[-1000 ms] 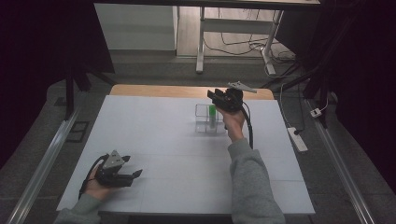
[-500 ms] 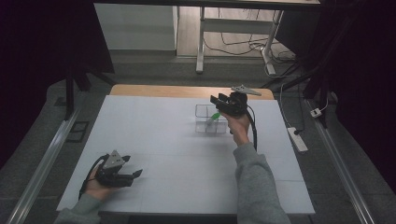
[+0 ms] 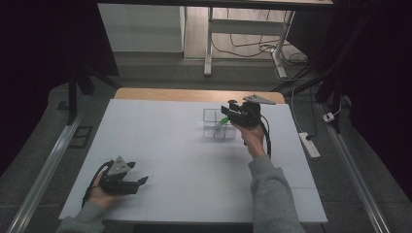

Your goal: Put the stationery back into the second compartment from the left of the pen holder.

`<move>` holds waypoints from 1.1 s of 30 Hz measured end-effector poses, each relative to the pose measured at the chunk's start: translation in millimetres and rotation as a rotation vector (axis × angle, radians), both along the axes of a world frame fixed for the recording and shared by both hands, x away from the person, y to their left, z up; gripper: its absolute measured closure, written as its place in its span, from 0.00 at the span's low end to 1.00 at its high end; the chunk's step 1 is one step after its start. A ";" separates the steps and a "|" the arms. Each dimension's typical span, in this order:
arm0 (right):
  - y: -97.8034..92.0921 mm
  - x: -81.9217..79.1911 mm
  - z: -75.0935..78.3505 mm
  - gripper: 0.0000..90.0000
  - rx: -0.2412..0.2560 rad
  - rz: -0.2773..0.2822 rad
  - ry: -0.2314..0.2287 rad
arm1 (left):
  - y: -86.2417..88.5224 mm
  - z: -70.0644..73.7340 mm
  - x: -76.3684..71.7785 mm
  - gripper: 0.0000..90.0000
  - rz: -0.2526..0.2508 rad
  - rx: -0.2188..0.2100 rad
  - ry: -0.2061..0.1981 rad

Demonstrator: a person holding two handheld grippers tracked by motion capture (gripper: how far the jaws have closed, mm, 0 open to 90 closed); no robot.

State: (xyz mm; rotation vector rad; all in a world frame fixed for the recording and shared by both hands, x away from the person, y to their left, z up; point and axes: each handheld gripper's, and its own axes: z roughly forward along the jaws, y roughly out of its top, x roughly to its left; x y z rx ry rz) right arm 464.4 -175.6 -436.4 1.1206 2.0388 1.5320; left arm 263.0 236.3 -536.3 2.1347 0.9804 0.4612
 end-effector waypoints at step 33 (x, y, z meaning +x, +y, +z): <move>-51.9 -71.3 -31.8 0.53 -0.152 0.076 0.046 | -2.5 -1.1 -0.6 0.28 -0.007 0.019 0.007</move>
